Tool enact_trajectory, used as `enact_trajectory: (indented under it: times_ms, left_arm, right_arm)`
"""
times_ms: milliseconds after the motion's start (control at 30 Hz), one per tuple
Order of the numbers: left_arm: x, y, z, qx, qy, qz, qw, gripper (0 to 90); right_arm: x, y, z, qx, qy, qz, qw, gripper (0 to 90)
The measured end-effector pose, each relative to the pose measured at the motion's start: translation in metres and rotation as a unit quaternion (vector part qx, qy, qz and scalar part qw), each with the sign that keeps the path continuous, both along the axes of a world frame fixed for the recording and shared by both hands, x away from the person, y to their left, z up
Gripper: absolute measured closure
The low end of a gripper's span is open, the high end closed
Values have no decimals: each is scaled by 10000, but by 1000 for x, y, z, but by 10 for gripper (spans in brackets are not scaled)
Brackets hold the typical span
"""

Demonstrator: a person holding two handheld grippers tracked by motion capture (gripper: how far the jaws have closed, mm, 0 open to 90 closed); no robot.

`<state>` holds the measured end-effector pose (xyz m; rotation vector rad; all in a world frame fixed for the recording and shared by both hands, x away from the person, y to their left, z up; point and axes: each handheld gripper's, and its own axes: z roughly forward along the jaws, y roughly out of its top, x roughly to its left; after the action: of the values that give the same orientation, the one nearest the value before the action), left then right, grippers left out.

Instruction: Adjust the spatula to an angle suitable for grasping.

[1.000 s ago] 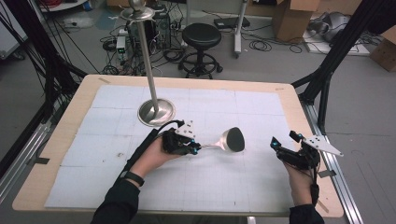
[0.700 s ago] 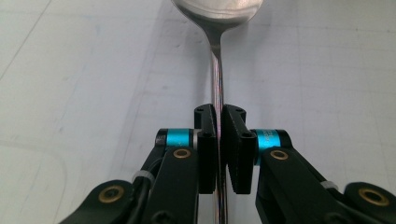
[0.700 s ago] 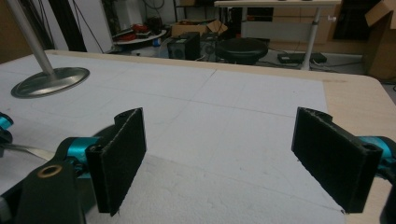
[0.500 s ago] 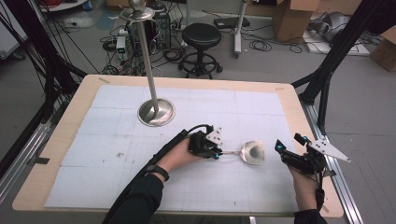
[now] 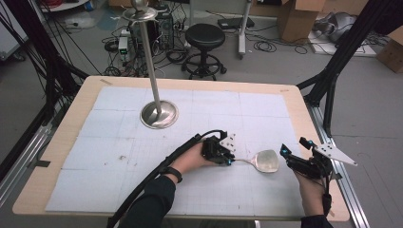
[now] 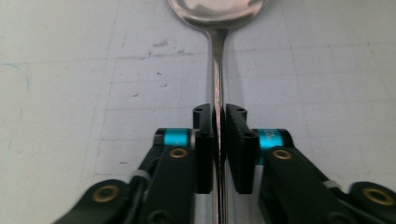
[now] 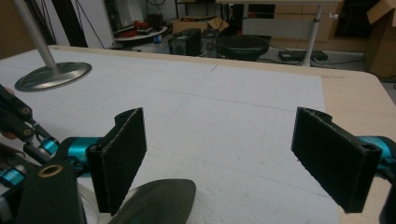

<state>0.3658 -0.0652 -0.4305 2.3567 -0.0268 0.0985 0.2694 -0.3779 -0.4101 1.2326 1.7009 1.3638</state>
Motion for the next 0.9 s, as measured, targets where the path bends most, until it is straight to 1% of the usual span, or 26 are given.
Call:
enact_trajectory:
  times_ms: [33, 67, 100, 133, 167, 200, 233, 267, 300, 333, 400, 433, 467, 500, 533, 633, 667, 700, 733, 767, 800, 867, 900]
  left_arm:
    - [0, 1, 2, -27, 44, 19, 10000, 689]
    - [0, 3, 4, -2, 30, 57, 10000, 658]
    - [0, 3, 4, -2, 30, 57, 10000, 591]
    - [0, 7, 8, 15, 77, 220, 9997, 522]
    - [0, 10, 12, 8, 150, 288, 9995, 483]
    - [0, 13, 15, -80, 208, 366, 9991, 433]
    - [0, 18, 19, -105, 196, 436, 9988, 372]
    - [-1, 23, 23, -186, 216, 524, 9982, 339]
    - [-2, 27, 27, -272, 216, 587, 9977, 318]
    - [-3, 35, 32, -416, 207, 679, 9966, 297]
    - [-5, 50, 40, -550, 120, 840, 9949, 259]
    - [-6, 58, 43, -635, 98, 939, 9935, 246]
    - [-6, 58, 43, -635, 98, 939, 9935, 226]
    - [-9, 75, 48, -786, 83, 1123, 9905, 217]
    - [-10, 84, 51, -834, 50, 1174, 9896, 217]
    - [-15, 111, 54, -1049, 3, 1431, 9841, 206]
    - [-15, 111, 54, -1049, 3, 1431, 9841, 199]
    - [-18, 130, 55, -1117, -76, 1666, 9796, 185]
    - [-18, 130, 55, -1117, -76, 1666, 9796, 178]
    - [-19, 140, 55, -1176, -112, 1778, 9770, 175]
    - [-25, 160, 54, -1311, -225, 2105, 9685, 170]
    - [-28, 180, 53, -1495, -178, 2392, 9592, 149]
    - [-31, 190, 51, -1557, -209, 2493, 9556, 138]
  right_arm:
    - [0, 0, 0, -9, -3, 8, 10000, 174]
    - [0, 0, 0, -10, 5, 43, 10000, 174]
    - [1, 2, 0, 24, 24, 51, 10000, 174]
    - [1, 2, 0, 0, 40, 94, 9999, 174]
    - [2, 3, 0, -22, 45, 118, 9999, 174]
    - [3, 4, 0, -27, 51, 158, 9999, 174]
    - [3, 5, 0, 3, 84, 187, 9998, 174]
    - [5, 7, 0, -9, 76, 227, 9997, 174]
    - [6, 9, -1, -2, 94, 270, 9996, 173]
    - [7, 10, -1, -8, 103, 314, 9995, 173]
    - [11, 16, -1, -46, 135, 413, 9990, 173]
    - [12, 18, -1, -71, 145, 462, 9988, 173]
    - [14, 21, -2, -81, 163, 527, 9984, 173]
    - [15, 23, -2, -93, 185, 587, 9981, 173]
    - [17, 25, -2, -115, 205, 651, 9976, 173]
    - [21, 32, -4, -207, 281, 765, 9965, 173]
    - [22, 34, -4, -227, 304, 800, 9961, 173]
    - [23, 36, -4, -259, 301, 821, 9958, 173]
    - [24, 37, -4, -277, 314, 845, 9955, 173]
    - [25, 38, -4, -273, 308, 879, 9953, 173]
    - [25, 39, -4, -281, 326, 898, 9950, 173]
    - [27, 41, -4, -299, 328, 943, 9946, 173]
    - [27, 41, -4, -298, 344, 966, 9943, 173]
